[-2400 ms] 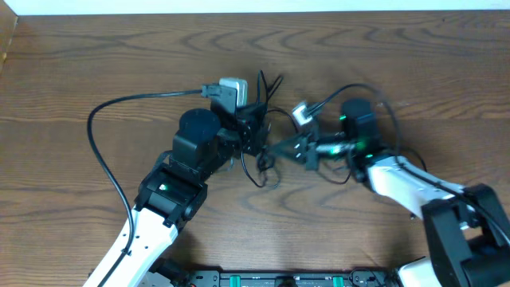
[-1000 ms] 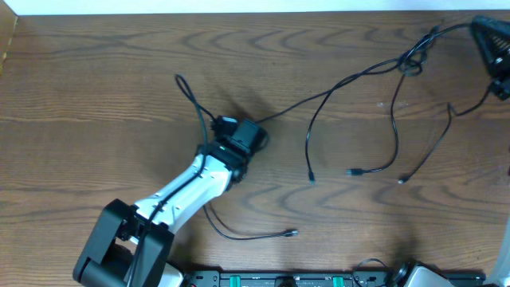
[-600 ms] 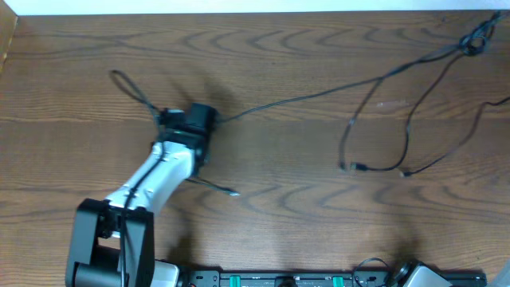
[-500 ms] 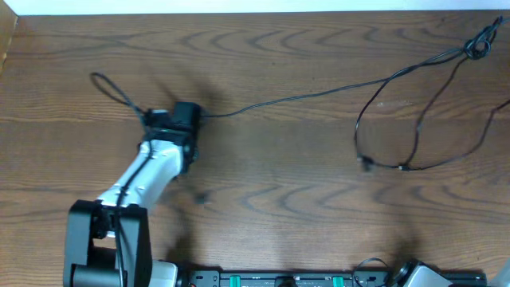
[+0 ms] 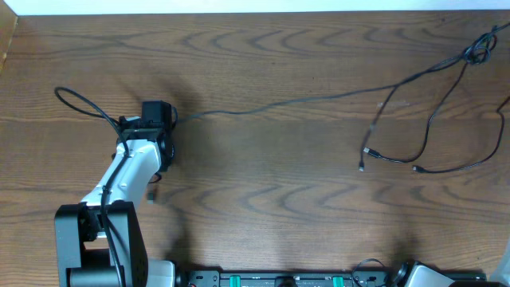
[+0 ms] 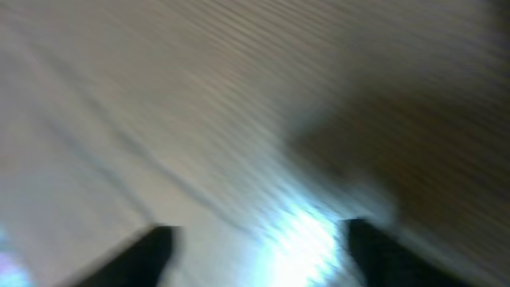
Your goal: Untangle cables
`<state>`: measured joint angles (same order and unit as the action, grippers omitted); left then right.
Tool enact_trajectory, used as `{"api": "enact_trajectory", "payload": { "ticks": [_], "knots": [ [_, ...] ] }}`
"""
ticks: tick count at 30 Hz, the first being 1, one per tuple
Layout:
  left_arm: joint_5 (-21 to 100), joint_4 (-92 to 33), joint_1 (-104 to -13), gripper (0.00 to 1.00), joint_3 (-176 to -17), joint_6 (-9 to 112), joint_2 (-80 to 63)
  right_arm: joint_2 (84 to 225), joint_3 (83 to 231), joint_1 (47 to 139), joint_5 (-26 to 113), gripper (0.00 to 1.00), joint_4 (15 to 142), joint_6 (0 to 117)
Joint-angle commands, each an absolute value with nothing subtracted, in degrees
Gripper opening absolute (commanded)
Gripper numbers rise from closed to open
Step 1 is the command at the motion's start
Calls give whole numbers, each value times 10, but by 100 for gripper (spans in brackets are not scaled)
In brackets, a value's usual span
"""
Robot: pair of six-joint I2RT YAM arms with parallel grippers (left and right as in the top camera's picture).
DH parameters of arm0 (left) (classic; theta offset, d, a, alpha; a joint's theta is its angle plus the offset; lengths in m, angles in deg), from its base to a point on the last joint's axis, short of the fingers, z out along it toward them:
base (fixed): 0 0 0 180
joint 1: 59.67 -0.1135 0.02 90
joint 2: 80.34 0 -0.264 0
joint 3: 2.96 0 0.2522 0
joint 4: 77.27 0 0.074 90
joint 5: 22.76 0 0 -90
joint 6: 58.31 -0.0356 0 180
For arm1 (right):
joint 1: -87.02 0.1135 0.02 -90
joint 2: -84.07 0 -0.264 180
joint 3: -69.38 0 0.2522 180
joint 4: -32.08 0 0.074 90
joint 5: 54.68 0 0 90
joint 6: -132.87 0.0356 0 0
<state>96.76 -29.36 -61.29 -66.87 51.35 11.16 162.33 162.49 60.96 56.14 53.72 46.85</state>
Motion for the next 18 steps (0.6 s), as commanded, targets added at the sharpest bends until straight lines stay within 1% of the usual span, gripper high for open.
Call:
{"api": "enact_trajectory", "payload": {
  "ticks": [1,5,6,8,10,11,12,14,15,18],
  "knots": [
    [753,-310,-615,93,-673,484,112,1619,1635,646,550,1,560,444],
    [412,-350,-615,94,-673,345,108,1619,1635,680,549,1,585,387],
    [229,-351,-615,94,-673,269,105,1619,1635,692,549,1,597,363],
    [40,-346,-613,95,-672,194,105,1619,1635,699,549,1,613,355],
    [-121,-348,-608,98,-672,133,105,1619,1635,704,550,1,627,356],
    [-180,-349,-605,100,-672,115,105,1619,1635,707,550,1,633,360],
    [-229,-349,-601,98,-672,102,105,1619,1635,709,550,1,634,368],
    [-221,-342,-590,98,-673,108,105,1619,1635,713,554,1,634,380],
    [-191,-334,-584,98,-672,108,105,1619,1635,714,558,1,634,381],
    [-31,-309,-567,98,-672,122,105,1618,1635,718,579,1,633,381]
  ]
}}
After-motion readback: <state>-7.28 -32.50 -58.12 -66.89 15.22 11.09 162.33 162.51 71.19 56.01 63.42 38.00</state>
